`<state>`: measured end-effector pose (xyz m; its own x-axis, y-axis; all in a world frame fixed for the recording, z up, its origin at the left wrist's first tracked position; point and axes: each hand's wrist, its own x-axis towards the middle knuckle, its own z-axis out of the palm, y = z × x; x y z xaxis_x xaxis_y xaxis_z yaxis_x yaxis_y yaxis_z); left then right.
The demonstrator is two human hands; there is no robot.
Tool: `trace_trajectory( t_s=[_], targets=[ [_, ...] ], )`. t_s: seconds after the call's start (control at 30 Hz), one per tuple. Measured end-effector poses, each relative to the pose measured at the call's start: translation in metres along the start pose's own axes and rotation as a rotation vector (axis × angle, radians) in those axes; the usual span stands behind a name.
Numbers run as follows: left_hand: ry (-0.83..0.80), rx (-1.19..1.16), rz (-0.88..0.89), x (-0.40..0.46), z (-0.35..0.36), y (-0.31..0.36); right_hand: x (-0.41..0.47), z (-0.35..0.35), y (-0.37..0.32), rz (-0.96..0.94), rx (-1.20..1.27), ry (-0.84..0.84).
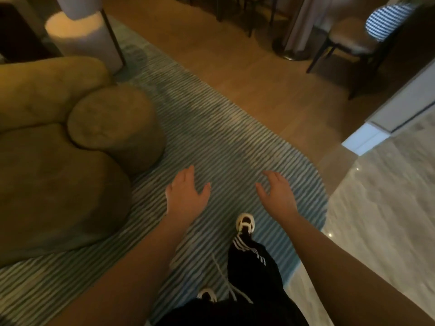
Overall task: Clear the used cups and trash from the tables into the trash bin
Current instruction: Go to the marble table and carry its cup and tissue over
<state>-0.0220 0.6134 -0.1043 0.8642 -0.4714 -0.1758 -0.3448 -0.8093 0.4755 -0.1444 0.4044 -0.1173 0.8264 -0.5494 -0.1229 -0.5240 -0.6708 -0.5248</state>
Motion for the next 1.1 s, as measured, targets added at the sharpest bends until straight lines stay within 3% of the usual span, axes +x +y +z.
trace_trajectory(
  t_s=[0.33, 0.6, 0.9, 1.1],
  targets=[
    [0.06, -0.012, -0.147, 0.299, -0.016, 0.066, 0.336, -0.035, -0.004, -0.173, -0.03, -0.076],
    [0.125, -0.04, -0.234, 0.48, -0.059, 0.098, 0.542, -0.067, -0.052, -0.261, -0.009, -0.131],
    [0.158, -0.043, -0.305, 0.706, -0.101, 0.066, 0.783, -0.029, -0.121, -0.337, 0.002, -0.171],
    [0.143, -0.014, -0.316, 0.895, -0.17, 0.03, 0.97, -0.002, -0.205, -0.364, -0.019, -0.184]
  ],
)
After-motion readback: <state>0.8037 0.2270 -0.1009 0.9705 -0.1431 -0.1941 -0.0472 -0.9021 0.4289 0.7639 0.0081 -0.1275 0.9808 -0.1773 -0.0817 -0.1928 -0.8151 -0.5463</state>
